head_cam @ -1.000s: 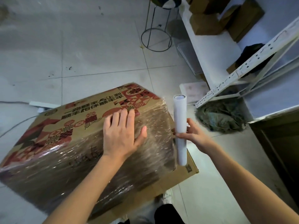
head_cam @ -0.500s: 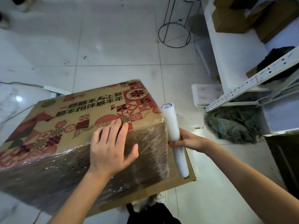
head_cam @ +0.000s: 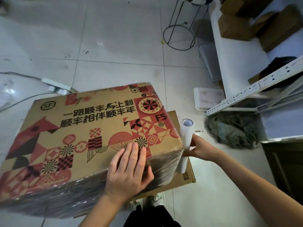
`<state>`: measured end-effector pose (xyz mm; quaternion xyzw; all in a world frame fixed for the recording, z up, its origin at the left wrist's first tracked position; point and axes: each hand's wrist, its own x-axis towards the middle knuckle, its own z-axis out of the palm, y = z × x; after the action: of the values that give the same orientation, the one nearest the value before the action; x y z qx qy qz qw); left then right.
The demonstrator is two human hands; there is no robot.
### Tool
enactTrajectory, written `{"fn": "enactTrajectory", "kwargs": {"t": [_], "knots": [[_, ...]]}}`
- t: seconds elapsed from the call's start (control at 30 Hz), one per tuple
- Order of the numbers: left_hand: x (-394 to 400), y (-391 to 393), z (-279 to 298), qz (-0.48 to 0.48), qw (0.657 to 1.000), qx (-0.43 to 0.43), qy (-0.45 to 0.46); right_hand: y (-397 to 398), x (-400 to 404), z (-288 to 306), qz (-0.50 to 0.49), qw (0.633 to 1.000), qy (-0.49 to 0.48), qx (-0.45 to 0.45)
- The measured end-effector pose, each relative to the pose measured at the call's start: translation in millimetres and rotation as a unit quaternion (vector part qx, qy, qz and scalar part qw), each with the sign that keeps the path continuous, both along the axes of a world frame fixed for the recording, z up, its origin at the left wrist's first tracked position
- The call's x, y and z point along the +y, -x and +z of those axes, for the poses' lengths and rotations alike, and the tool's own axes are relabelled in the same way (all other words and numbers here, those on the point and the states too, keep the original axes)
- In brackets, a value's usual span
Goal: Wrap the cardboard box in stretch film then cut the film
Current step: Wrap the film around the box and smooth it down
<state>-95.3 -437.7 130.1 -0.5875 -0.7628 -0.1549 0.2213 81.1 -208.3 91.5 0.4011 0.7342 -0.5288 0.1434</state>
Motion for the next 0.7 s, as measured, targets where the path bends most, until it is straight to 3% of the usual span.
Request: {"fn": "enactTrajectory", "kwargs": {"t": [0.2,0.37,0.5,0.57,0.7], "knots": [[-6.7,-10.9,1.9,0.017,0.999,-0.017,0.041,4.5,-6.5,-6.0,-0.014,1.0,0.0,0.009],[18.5,-37.3,29.2,0.117,0.98,-0.11,0.12,18.8,-12.2,-16.5,-0.01,0.999,0.038,0.037],[67.2,-54.6,39.2,0.193,0.95,-0.205,0.134,18.4,-15.6,-27.7,-0.014,0.996,0.046,0.069],[80.0,-48.4,40.9,0.221,0.945,-0.204,0.132,20.4,-14.8,-27.9,-0.027,0.997,0.035,0.068],[97.2,-43.0,48.9,0.253,0.936,-0.166,0.181,32.8,-4.1,-29.9,0.041,0.997,0.018,0.057]]}}
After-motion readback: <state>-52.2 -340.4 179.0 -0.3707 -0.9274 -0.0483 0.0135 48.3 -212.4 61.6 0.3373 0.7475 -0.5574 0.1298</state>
